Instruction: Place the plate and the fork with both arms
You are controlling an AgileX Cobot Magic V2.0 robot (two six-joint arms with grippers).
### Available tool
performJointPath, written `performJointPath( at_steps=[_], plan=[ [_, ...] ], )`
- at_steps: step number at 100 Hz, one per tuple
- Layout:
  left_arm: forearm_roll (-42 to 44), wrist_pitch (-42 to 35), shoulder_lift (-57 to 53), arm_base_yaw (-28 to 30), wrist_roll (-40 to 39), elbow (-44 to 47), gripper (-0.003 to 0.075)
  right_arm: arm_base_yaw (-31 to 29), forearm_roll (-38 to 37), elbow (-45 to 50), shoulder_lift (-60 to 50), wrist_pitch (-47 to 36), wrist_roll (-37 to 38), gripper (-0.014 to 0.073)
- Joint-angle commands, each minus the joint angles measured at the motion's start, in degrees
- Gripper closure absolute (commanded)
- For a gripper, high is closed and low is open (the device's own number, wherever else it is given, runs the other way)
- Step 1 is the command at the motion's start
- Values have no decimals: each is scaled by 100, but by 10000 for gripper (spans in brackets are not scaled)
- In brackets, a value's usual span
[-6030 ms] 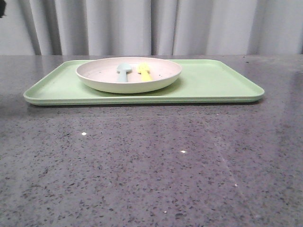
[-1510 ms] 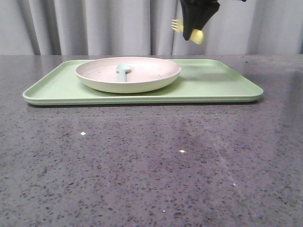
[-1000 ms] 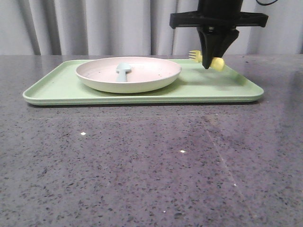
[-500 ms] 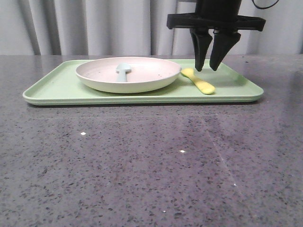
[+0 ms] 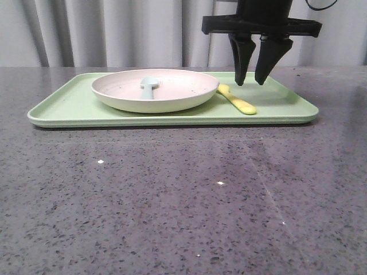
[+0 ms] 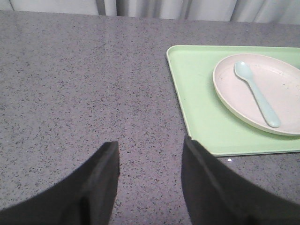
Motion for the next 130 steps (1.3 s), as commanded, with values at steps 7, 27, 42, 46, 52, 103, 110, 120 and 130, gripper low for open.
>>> performJointPath(
  at_steps=[7, 27, 42, 46, 52, 103, 110, 120, 130],
  plan=[
    [-79, -395, 24, 19, -28, -166, 408, -34, 16, -3, -720, 213, -14, 305],
    [-79, -395, 24, 19, -28, -166, 408, -34, 16, 914, -1584, -478, -14, 305],
    [-79, -395, 24, 19, -28, -166, 408, -34, 4, 2014, -2456, -1313, -14, 305],
    [-79, -395, 24, 19, -28, -166, 408, -34, -32, 2248, -2648, -1545, -14, 305],
    [-79, -395, 24, 19, -28, -166, 408, -34, -93, 2630, -2972, -1786, -14, 305],
    [-79, -394, 24, 7, -28, -154, 408, -34, -355, 5245, -5514, -3185, -14, 305],
    [-142, -394, 13, 7, -28, -115, 415, -34, -421, 5549, -5900, -3383, -14, 307],
    [-189, -394, -76, 7, -28, -34, 492, -34, -500, 5903, -6406, -3549, -14, 352],
    [-189, -394, -197, 7, -28, 67, 603, -34, -511, 6182, -6843, -3608, -14, 482]
  ],
)
